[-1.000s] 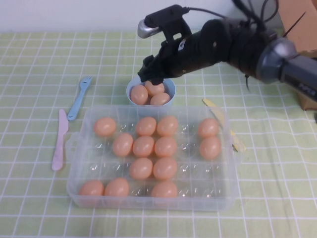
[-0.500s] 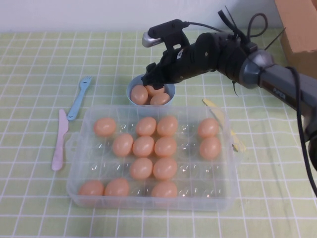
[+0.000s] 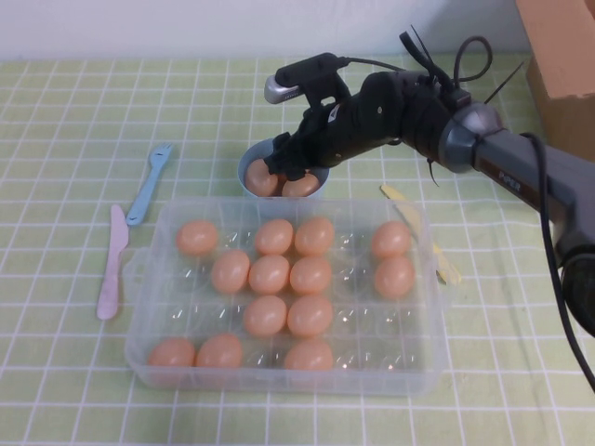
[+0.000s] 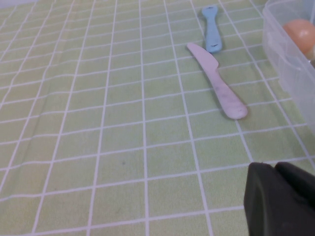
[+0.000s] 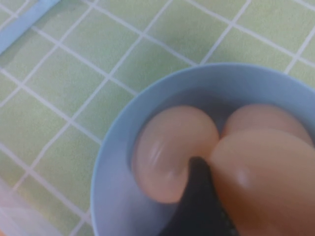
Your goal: Take an egg out of the egg box
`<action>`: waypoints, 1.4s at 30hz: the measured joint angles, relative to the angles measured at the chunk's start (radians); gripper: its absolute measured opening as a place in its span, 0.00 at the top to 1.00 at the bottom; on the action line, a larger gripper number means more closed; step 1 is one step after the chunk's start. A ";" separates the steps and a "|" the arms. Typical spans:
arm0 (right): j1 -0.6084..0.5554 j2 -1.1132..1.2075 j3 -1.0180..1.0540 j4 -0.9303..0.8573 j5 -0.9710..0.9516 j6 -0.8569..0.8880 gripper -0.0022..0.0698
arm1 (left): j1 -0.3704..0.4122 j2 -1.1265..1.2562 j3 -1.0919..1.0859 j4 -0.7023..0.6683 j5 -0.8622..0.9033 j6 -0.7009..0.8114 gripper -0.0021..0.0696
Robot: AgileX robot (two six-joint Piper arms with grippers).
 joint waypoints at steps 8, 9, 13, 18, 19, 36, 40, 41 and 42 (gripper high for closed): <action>0.000 -0.002 -0.002 -0.006 0.018 0.000 0.12 | 0.000 0.000 0.000 0.000 0.000 0.000 0.98; 0.000 -0.007 -0.003 -0.011 0.023 0.000 0.10 | 0.000 0.000 0.000 0.000 0.000 0.000 0.98; 0.000 -0.040 -0.006 -0.023 0.035 0.000 0.08 | 0.000 0.000 0.000 0.000 0.000 0.000 0.98; 0.000 -0.112 -0.008 -0.026 0.120 0.002 0.08 | 0.000 0.000 0.000 0.000 0.000 0.000 0.98; 0.000 -0.129 -0.008 -0.026 0.156 0.002 0.10 | 0.000 0.000 0.000 0.000 0.000 0.000 0.98; 0.036 -0.686 0.456 -0.072 0.493 0.004 0.98 | 0.000 0.000 0.000 0.000 0.000 0.000 0.98; 0.036 -0.844 0.606 -0.085 0.494 0.027 0.99 | 0.000 0.000 0.000 0.000 0.000 0.000 0.98; 0.036 -0.884 0.634 -0.094 0.494 0.038 0.99 | 0.000 0.000 0.000 0.000 0.000 0.000 0.98; 0.036 -0.923 0.668 -0.104 0.495 0.050 0.99 | 0.000 0.000 0.000 0.000 0.000 0.000 0.98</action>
